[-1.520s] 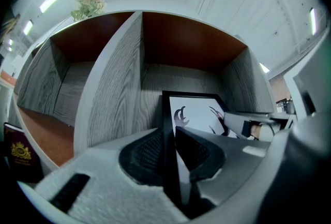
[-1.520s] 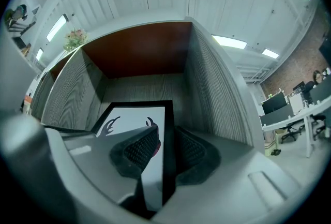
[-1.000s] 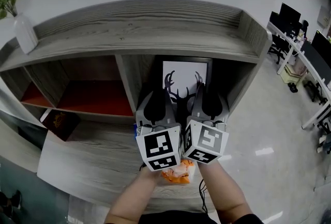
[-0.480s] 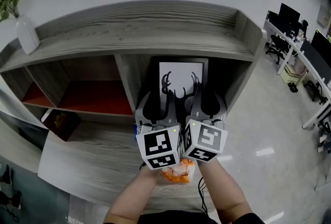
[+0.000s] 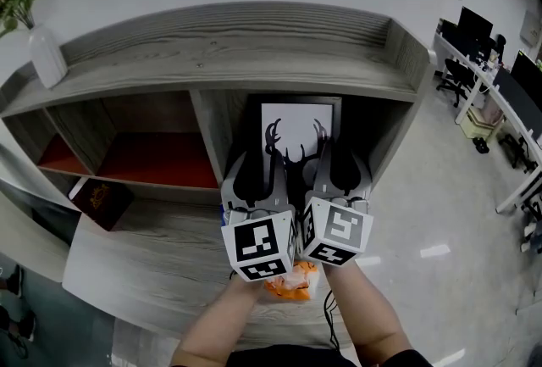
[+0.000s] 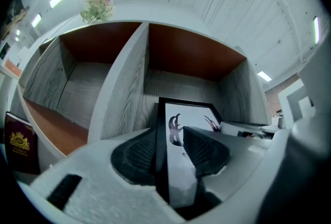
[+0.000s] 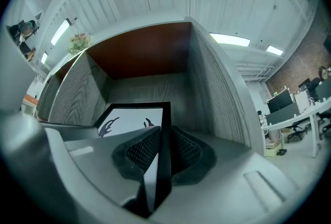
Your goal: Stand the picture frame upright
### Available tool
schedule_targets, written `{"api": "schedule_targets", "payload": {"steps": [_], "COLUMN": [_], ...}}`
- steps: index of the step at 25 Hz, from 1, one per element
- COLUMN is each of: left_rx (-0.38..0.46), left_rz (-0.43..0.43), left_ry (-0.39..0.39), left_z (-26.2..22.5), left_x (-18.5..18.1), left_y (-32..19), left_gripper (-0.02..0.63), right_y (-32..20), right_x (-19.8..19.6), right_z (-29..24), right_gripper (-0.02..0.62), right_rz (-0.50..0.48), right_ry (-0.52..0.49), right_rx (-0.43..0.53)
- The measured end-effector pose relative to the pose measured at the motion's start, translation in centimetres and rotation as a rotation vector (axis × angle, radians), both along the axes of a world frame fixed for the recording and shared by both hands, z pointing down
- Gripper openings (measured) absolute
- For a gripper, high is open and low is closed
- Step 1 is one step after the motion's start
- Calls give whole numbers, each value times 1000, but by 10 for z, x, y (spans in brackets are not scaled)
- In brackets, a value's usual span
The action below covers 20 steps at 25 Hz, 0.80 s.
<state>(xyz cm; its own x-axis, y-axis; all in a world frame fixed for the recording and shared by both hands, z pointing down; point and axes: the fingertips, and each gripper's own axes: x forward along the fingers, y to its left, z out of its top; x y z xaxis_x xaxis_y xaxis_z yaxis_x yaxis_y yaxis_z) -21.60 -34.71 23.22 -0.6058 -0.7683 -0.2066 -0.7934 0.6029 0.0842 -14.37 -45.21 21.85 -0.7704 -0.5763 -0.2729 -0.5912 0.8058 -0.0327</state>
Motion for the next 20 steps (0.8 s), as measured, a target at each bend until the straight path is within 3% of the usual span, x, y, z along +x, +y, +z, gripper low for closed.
{"api": "schedule_targets", "payload": {"steps": [5, 7, 13, 17, 20], "left_rx": [-14, -47, -272, -391, -415], "left_rz": [9, 61, 328, 403, 405], "left_ry": [-100, -85, 31, 42, 48], "left_z": [-6, 3, 59, 81, 87], "left_x": [16, 23, 56, 70, 69], "left_y": [13, 16, 11, 5, 2], "left_gripper": [175, 175, 172, 144, 111], "right_y": [-2, -2, -3, -3, -2], "right_x": [0, 0, 0, 1, 1], "right_z": [0, 0, 1, 1, 2], "right_gripper": [52, 52, 54, 55, 52], "right_rz": [10, 10, 8, 10, 8], "right_ry": [2, -2, -1, 0, 7], "right_rx": [-5, -1, -2, -3, 1]}}
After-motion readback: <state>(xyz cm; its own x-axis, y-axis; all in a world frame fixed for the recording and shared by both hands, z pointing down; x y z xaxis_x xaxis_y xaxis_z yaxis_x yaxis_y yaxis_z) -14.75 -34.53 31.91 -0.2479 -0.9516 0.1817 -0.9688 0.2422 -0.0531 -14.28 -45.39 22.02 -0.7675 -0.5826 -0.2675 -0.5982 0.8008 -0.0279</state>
